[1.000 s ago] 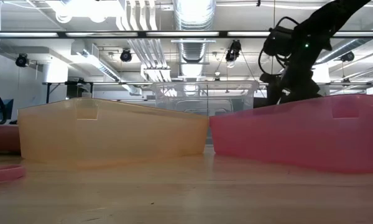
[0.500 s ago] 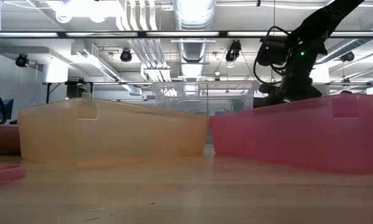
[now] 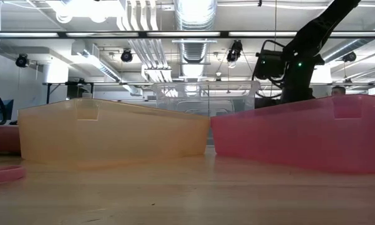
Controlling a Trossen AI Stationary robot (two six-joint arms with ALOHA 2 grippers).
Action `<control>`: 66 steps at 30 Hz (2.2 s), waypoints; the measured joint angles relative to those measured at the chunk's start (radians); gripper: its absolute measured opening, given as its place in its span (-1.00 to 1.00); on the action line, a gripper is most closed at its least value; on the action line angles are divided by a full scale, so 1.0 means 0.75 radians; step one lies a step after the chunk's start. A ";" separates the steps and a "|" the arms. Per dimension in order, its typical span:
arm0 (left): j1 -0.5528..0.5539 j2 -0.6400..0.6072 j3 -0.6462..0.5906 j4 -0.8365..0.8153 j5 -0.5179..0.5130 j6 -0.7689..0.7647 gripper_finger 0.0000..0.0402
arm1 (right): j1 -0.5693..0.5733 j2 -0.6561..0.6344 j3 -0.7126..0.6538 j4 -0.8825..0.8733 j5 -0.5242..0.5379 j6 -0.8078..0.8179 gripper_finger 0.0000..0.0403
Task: Pick & Place Paint Supplies
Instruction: Put the black brow brush into the orange bin
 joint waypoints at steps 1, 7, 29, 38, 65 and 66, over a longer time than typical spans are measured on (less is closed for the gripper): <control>0.000 0.000 0.000 -0.003 0.000 0.000 -0.40 | 0.000 0.012 -0.001 0.003 -0.007 0.001 -0.12; 0.000 0.000 0.000 -0.007 0.000 -0.001 -0.40 | 0.000 0.066 -0.014 0.057 -0.026 0.005 -0.12; 0.000 0.000 0.000 -0.015 0.001 -0.035 -0.40 | -0.142 0.035 -0.080 0.164 -0.144 0.016 -0.12; 0.000 0.000 0.000 -0.013 0.002 -0.070 -0.40 | -0.173 0.035 -0.105 0.176 -0.180 0.015 -0.13; 0.000 -0.001 0.000 -0.013 0.070 -0.091 -0.40 | -0.098 0.015 -0.115 0.169 -0.058 0.014 -0.96; 0.000 -0.001 0.000 -0.013 0.070 -0.091 -0.40 | -0.097 0.015 -0.114 0.169 -0.058 0.015 -0.96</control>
